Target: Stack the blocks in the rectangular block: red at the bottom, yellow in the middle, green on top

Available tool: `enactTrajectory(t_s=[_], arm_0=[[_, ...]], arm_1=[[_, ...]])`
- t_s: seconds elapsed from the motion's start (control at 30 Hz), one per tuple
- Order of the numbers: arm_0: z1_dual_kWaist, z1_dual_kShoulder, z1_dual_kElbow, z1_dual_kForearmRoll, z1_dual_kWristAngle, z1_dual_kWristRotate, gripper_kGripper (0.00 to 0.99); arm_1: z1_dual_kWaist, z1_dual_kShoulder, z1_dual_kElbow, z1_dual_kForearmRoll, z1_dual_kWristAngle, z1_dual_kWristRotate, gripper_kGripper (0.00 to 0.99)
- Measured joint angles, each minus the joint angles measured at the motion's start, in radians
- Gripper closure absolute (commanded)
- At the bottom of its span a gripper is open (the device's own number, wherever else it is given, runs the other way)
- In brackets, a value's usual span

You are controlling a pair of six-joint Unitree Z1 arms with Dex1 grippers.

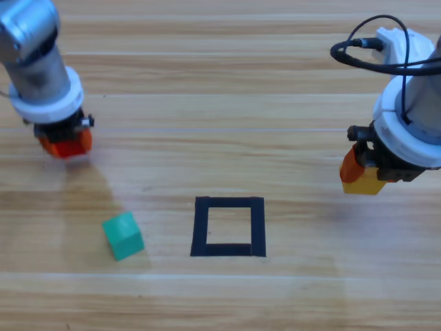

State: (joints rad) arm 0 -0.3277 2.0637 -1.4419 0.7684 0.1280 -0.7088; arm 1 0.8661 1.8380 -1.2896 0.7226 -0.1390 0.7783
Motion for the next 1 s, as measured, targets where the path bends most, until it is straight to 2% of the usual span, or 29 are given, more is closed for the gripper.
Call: enactTrajectory(t_s=[0.2, 0.3, 0.5, 0.67, 1.0], arm_0=[[-0.169, -0.128, -0.062, 0.025, -0.035, 0.142, 0.972], [-0.303, -0.125, -0.092, 0.025, -0.049, 0.199, 0.972], [-0.501, -0.037, -0.106, 0.025, -0.05, 0.22, 0.972], [-0.562, 0.025, -0.106, 0.027, -0.049, 0.103, 0.97], [-0.583, 0.085, -0.118, 0.048, -0.018, -0.179, 0.967]], arm_1=[[0.0, 0.0, 0.008, 0.0, 0.011, -0.002, 0.924], [0.0, 0.0, 0.016, 0.0, 0.013, -0.002, 0.924], [0.0, -0.001, 0.025, 0.0, 0.013, -0.002, 0.924], [0.0, -0.002, 0.037, 0.0, 0.013, -0.002, 0.924], [0.0, -0.002, 0.037, 0.0, 0.013, -0.002, 0.924]])
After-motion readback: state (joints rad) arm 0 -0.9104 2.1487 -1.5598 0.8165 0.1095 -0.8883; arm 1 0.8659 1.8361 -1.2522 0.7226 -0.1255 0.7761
